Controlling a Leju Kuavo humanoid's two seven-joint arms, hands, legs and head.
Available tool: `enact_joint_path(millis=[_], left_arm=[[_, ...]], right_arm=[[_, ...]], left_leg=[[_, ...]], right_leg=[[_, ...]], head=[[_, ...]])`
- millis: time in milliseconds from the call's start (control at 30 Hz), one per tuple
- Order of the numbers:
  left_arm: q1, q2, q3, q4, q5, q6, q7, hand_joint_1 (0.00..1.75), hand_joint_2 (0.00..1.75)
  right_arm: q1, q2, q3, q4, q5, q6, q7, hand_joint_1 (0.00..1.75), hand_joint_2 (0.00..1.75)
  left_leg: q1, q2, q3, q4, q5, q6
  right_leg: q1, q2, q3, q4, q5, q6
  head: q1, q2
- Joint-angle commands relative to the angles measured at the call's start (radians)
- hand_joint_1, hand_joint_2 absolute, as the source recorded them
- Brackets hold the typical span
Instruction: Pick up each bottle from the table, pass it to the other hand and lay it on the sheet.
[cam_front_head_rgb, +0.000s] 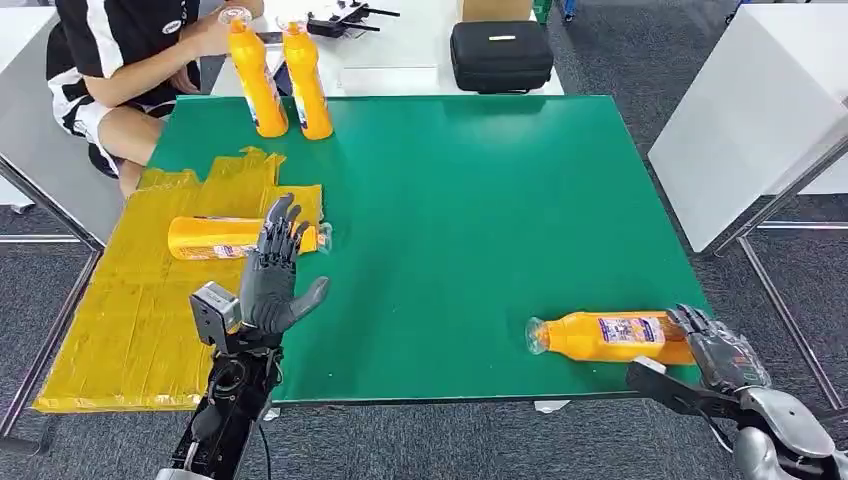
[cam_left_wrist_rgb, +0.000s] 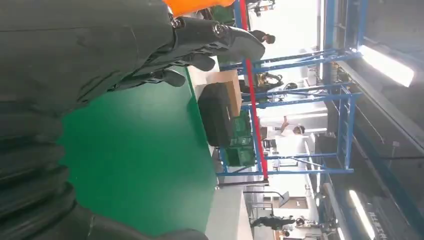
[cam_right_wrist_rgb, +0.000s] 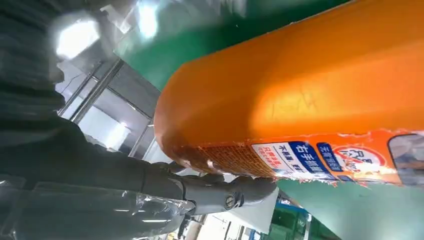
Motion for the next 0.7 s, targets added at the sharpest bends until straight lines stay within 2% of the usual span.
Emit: enact_joint_path(millis=[33, 67, 100, 200, 267, 367, 400, 433, 500, 633, 700], left_arm=[[-0.040, 0.007, -0.024, 0.066, 0.001, 0.005, 0.008, 0.00, 1.75], [-0.041, 0.007, -0.025, 0.069, 0.002, 0.006, 0.008, 0.00, 1.75], [-0.042, 0.006, -0.027, 0.071, 0.003, 0.006, 0.008, 0.00, 1.75], [-0.044, 0.006, -0.033, 0.088, 0.004, 0.009, 0.009, 0.00, 1.75], [-0.046, 0.007, -0.037, 0.097, 0.007, 0.011, 0.008, 0.00, 1.75], [-0.056, 0.009, -0.042, 0.106, 0.016, 0.017, 0.008, 0.00, 1.75], [-0.058, 0.008, -0.043, 0.108, 0.017, 0.017, 0.009, 0.00, 1.75], [-0.062, 0.006, -0.043, 0.114, 0.020, 0.018, 0.011, 0.00, 1.75], [-0.067, 0.002, -0.044, 0.123, 0.023, 0.018, 0.013, 0.00, 1.75], [-0.063, 0.003, -0.046, 0.128, 0.024, 0.021, 0.012, 0.00, 1.75], [-0.061, 0.005, -0.046, 0.124, 0.027, 0.024, 0.013, 0.00, 1.75]], right_arm=[[-0.051, 0.025, 0.015, 0.124, 0.009, 0.006, 0.007, 0.00, 1.75], [-0.057, 0.026, 0.020, 0.139, 0.012, 0.007, 0.008, 0.00, 1.75], [-0.062, 0.032, 0.029, 0.157, 0.018, 0.006, 0.011, 0.00, 1.75], [-0.103, 0.062, 0.061, 0.242, 0.043, -0.008, 0.019, 0.00, 1.75], [-0.115, 0.078, 0.076, 0.276, 0.059, -0.023, 0.028, 0.00, 1.75], [-0.157, 0.076, 0.106, 0.337, 0.069, -0.025, 0.027, 0.19, 1.75], [-0.169, 0.075, 0.110, 0.352, 0.070, -0.024, 0.027, 0.33, 1.75], [-0.187, 0.074, 0.119, 0.380, 0.072, -0.028, 0.024, 0.37, 1.75], [-0.185, 0.083, 0.124, 0.394, 0.076, -0.038, 0.031, 0.56, 1.75], [-0.174, 0.101, 0.134, 0.393, 0.094, -0.053, 0.054, 0.73, 1.75], [-0.184, 0.109, 0.139, 0.407, 0.109, -0.052, 0.069, 0.93, 1.75]], left_leg=[[0.001, 0.001, 0.008, 0.000, -0.003, -0.002], [0.001, 0.002, 0.010, 0.000, -0.004, -0.003], [0.001, 0.001, 0.004, -0.001, -0.001, -0.001], [0.001, 0.002, 0.009, -0.001, -0.003, -0.003], [0.002, 0.002, 0.005, -0.001, -0.001, -0.002], [0.002, 0.003, 0.012, -0.002, -0.003, -0.003], [0.002, 0.004, 0.015, -0.002, -0.004, -0.004], [0.002, 0.005, 0.011, -0.001, -0.002, -0.002], [0.002, 0.005, 0.013, -0.001, -0.003, -0.003], [0.002, 0.005, 0.015, -0.002, -0.002, -0.002], [0.002, 0.006, 0.017, -0.001, -0.003, -0.001]], right_leg=[[0.001, 0.001, 0.008, -0.001, -0.003, 0.000], [0.001, 0.002, 0.011, -0.001, -0.004, -0.001], [0.001, 0.001, 0.004, -0.002, 0.000, 0.000], [0.001, 0.002, 0.010, -0.003, -0.002, -0.001], [0.002, 0.002, 0.006, -0.003, 0.000, 0.000], [0.002, 0.003, 0.012, -0.003, -0.002, -0.001], [0.002, 0.004, 0.015, -0.004, -0.003, -0.001], [0.002, 0.004, 0.010, -0.003, 0.000, -0.001], [0.001, 0.005, 0.013, -0.002, -0.001, -0.001], [0.002, 0.003, 0.014, -0.004, 0.000, -0.001], [0.002, 0.004, 0.016, -0.004, 0.000, -0.001]], head=[[0.000, 0.000], [0.000, 0.000], [0.000, 0.000], [0.000, 0.000], [0.000, 0.000], [0.000, 0.000], [0.000, 0.000], [0.000, 0.000], [0.000, 0.000], [0.000, 0.000], [0.000, 0.000]])
